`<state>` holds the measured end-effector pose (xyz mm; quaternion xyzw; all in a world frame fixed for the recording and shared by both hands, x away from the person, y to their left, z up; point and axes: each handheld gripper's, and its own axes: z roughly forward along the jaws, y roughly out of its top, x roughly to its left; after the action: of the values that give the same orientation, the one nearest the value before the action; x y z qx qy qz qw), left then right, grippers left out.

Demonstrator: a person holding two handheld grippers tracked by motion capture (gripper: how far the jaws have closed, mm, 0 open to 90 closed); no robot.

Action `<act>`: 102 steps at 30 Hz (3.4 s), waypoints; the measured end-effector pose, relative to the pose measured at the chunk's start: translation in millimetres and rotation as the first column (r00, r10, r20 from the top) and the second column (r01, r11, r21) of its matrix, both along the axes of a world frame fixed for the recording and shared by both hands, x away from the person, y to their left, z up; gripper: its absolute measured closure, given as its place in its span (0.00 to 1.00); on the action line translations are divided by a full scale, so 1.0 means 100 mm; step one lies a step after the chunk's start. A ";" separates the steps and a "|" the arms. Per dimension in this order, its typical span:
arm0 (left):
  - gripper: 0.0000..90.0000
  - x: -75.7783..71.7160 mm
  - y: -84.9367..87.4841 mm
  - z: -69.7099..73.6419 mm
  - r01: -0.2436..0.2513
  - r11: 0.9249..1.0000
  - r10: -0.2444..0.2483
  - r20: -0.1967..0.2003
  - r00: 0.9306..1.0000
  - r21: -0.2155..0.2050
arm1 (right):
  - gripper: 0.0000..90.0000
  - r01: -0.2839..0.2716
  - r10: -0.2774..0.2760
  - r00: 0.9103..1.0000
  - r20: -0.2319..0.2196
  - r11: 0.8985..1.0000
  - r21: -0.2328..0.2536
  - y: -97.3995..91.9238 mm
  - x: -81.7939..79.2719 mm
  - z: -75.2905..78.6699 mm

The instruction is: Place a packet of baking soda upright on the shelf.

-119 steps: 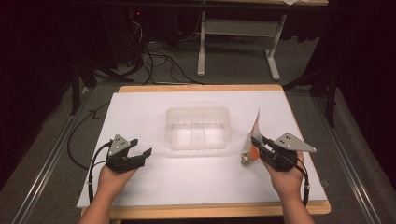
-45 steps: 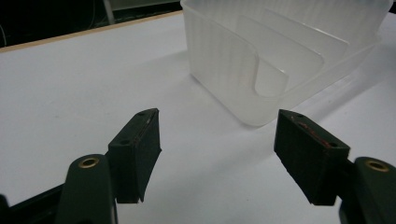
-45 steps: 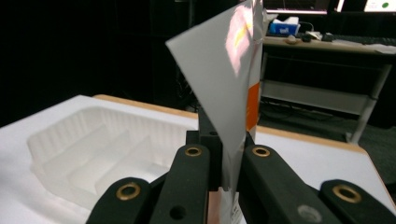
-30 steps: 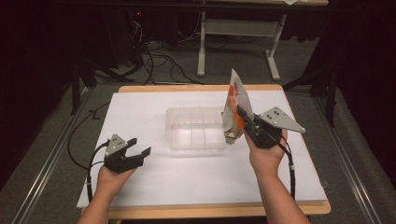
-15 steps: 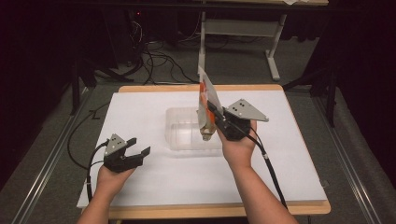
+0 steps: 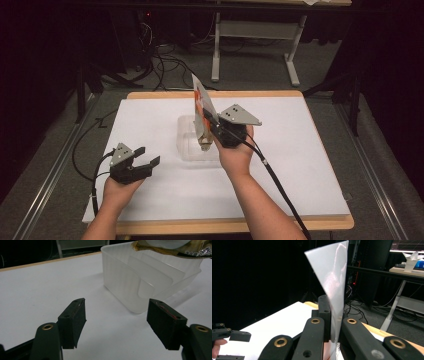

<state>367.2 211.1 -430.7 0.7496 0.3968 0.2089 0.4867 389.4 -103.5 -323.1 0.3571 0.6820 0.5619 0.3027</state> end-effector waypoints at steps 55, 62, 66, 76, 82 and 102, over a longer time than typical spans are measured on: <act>0.35 -0.01 -0.05 -0.02 0.022 1.000 -0.022 -0.012 1.000 0.018 | 1.00 0.009 -0.016 0.998 -0.067 0.995 -0.104 0.34 0.42 -0.65; 0.35 -0.01 -0.06 -0.03 0.023 0.999 -0.023 -0.016 1.000 0.024 | 1.00 -0.004 -0.001 0.997 -0.072 0.997 -0.073 0.33 0.39 -0.72; 0.35 0.00 -0.05 -0.03 0.023 0.999 -0.023 -0.014 1.000 0.024 | 1.00 -0.007 0.001 0.997 -0.083 0.998 -0.064 0.32 0.37 -0.74; 0.35 -0.01 -0.05 -0.02 0.025 0.999 -0.025 -0.011 1.000 0.020 | 1.00 -0.008 0.003 0.995 -0.099 0.999 -0.049 0.30 0.32 -0.80; 0.35 0.00 -0.06 -0.03 0.027 0.999 -0.027 -0.015 1.000 0.022 | 1.00 -0.010 0.007 0.995 -0.103 0.999 -0.036 0.33 0.26 -0.86; 0.35 0.00 -0.07 -0.03 0.029 0.999 -0.029 -0.013 1.000 0.025 | 1.00 -0.011 0.008 0.993 -0.115 1.000 -0.028 0.29 0.21 -0.91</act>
<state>366.7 204.2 -433.8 0.7628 0.3864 0.2023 0.4775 410.4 -74.1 -414.4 0.3813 0.7079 0.5322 0.2653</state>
